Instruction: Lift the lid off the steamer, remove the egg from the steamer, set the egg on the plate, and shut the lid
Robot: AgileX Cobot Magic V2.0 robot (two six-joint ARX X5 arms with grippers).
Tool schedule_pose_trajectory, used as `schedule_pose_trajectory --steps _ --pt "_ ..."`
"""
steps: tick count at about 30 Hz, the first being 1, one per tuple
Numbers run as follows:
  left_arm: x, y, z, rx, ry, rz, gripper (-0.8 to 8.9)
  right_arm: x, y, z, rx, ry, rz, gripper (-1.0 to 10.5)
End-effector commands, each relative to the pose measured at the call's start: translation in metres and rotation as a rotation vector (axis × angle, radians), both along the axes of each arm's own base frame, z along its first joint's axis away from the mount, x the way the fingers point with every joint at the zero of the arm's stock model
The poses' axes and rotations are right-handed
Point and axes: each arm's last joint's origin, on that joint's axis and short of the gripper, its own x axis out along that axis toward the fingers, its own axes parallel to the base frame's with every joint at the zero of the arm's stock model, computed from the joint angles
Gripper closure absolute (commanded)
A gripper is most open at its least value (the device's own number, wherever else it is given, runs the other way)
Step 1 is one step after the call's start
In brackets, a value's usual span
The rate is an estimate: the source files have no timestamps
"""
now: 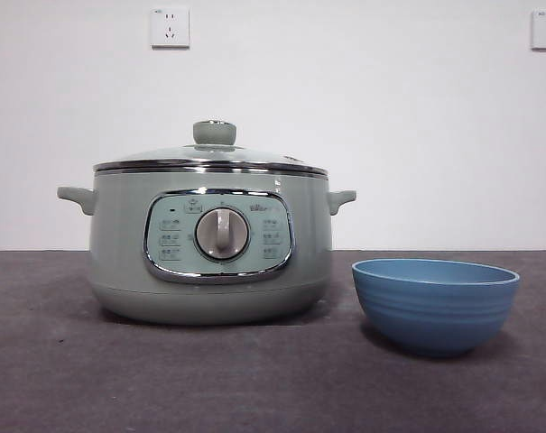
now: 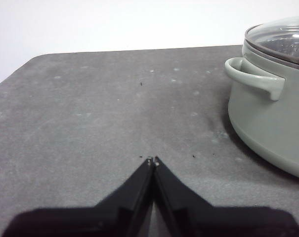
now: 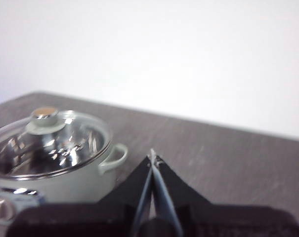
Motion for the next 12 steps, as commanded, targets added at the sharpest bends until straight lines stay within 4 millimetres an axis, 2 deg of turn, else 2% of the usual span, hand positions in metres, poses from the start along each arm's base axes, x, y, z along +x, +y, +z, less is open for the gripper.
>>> schedule_pose_trajectory --steps 1,8,12 --pt "0.001 0.000 -0.004 -0.005 0.007 0.005 8.16 0.007 0.000 -0.036 -0.012 -0.006 -0.006 9.5" --pt "0.001 0.000 -0.004 -0.005 0.007 0.005 8.16 0.016 0.001 -0.108 0.034 0.087 -0.007 9.5" --pt "0.001 0.000 -0.004 -0.005 0.007 0.005 8.16 0.018 0.001 -0.132 0.065 0.131 -0.009 9.5"
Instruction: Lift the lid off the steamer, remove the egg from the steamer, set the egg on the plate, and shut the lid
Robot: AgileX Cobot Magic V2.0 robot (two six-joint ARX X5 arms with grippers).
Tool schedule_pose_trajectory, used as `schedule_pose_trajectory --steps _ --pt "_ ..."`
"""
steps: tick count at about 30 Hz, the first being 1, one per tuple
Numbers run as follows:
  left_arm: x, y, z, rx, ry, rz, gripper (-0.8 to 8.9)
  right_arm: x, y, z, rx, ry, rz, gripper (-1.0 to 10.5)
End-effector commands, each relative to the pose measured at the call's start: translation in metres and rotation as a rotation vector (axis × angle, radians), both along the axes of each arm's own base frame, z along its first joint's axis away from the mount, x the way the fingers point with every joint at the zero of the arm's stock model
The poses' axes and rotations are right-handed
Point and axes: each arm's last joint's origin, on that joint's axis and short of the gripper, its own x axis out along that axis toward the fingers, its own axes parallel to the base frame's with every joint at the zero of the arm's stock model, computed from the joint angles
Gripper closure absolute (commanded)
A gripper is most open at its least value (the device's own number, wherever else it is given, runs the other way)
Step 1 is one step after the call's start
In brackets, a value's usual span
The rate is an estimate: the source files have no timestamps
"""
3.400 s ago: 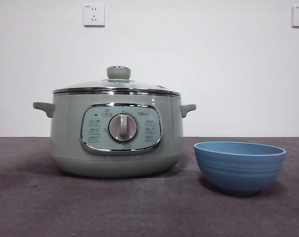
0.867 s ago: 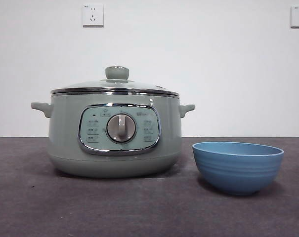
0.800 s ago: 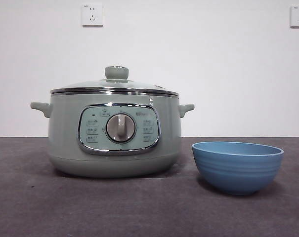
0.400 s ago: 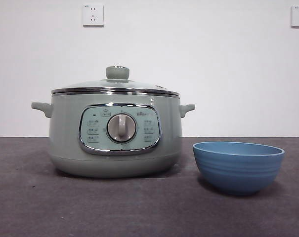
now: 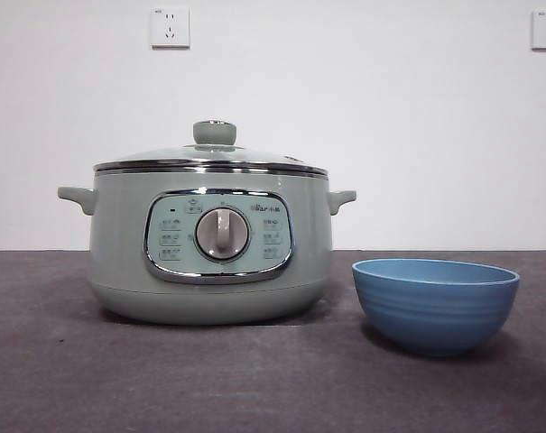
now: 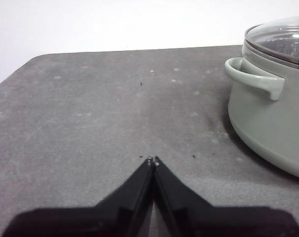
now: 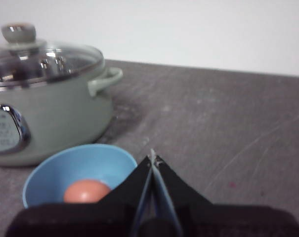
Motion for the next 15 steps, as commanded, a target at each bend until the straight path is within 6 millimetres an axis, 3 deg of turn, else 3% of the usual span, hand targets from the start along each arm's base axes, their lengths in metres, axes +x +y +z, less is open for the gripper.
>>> schedule_pose_trajectory --steps 1,15 --pt "0.0006 0.0003 -0.0043 -0.005 0.007 0.004 8.16 0.0007 -0.0001 -0.0102 0.036 0.028 -0.007 9.5" --pt "0.0006 0.0003 -0.0043 -0.005 0.007 0.004 8.16 0.0002 0.0000 -0.0135 0.042 0.067 -0.009 9.5"
